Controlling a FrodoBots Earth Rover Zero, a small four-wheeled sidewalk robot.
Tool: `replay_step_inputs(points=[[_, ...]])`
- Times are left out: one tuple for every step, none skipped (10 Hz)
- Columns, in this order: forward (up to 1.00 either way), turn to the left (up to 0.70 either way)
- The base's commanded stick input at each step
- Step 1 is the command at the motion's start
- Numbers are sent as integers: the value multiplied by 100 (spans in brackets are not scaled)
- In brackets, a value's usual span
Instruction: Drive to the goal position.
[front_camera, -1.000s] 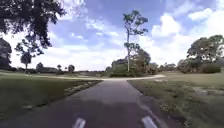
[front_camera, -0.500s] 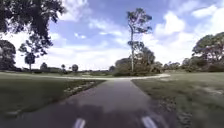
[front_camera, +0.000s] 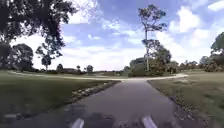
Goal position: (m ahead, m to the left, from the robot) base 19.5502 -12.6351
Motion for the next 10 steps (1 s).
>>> replay_step_inputs(points=[[69, 3], [69, 3], [69, 3], [69, 3], [69, 3], [69, 3], [69, 3], [69, 3], [69, 3], [69, 3]])
